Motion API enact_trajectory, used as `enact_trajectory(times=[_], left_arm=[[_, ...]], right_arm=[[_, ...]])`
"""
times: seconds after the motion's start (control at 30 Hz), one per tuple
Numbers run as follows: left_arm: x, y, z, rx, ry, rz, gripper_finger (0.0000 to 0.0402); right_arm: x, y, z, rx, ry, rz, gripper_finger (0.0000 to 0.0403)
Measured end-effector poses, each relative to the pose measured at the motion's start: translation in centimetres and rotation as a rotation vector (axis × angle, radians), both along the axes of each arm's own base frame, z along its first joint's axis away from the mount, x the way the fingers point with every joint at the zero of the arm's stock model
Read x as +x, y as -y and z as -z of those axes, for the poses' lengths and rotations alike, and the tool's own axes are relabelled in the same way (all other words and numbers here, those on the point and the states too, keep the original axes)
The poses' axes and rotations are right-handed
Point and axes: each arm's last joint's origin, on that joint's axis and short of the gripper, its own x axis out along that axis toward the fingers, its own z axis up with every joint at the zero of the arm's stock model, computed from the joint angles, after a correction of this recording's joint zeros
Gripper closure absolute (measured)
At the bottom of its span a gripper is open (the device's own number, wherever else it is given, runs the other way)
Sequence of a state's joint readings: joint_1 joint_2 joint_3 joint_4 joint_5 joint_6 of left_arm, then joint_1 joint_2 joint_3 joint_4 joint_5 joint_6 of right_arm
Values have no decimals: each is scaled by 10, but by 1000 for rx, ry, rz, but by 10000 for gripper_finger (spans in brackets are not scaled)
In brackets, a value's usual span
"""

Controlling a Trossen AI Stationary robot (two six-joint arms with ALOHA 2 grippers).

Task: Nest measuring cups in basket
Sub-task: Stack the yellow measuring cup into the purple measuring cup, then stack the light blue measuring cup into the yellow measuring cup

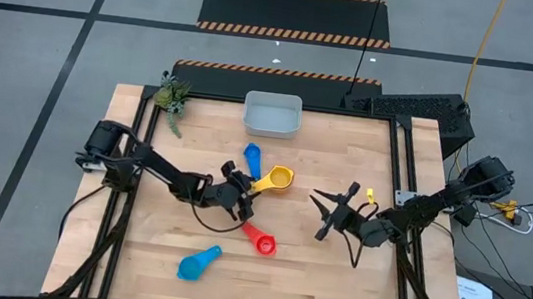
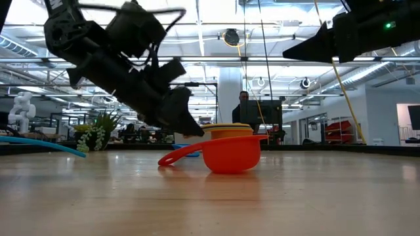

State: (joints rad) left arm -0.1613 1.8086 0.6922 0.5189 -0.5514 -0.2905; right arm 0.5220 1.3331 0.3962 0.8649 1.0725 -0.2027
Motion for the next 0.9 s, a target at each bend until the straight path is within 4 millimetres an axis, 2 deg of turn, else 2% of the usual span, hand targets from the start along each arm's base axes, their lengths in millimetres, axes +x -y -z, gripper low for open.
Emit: enact_trajectory(times=[0.27, 0.4, 0.57, 0.73, 0.8, 0.9], left_arm=[[-17, 21, -23, -67, -28, 25, 85], [-34, 36, -41, -170, -31, 25, 67], [-55, 60, -60, -438, -65, 137, 85], [-71, 82, -66, -639, -139, 229, 122], [-77, 86, -62, -679, -188, 197, 137], [-84, 91, -56, -797, -231, 57, 155]], right_arm=[[-5, -11, 0, 67, 39, -51, 328], [-10, -20, 0, 124, 68, -90, 328], [-16, -33, 0, 216, 97, -187, 327], [-20, -41, 1, 328, 115, -296, 327], [-21, -44, 1, 364, 119, -327, 327], [-22, -46, 1, 413, 128, -353, 327]])
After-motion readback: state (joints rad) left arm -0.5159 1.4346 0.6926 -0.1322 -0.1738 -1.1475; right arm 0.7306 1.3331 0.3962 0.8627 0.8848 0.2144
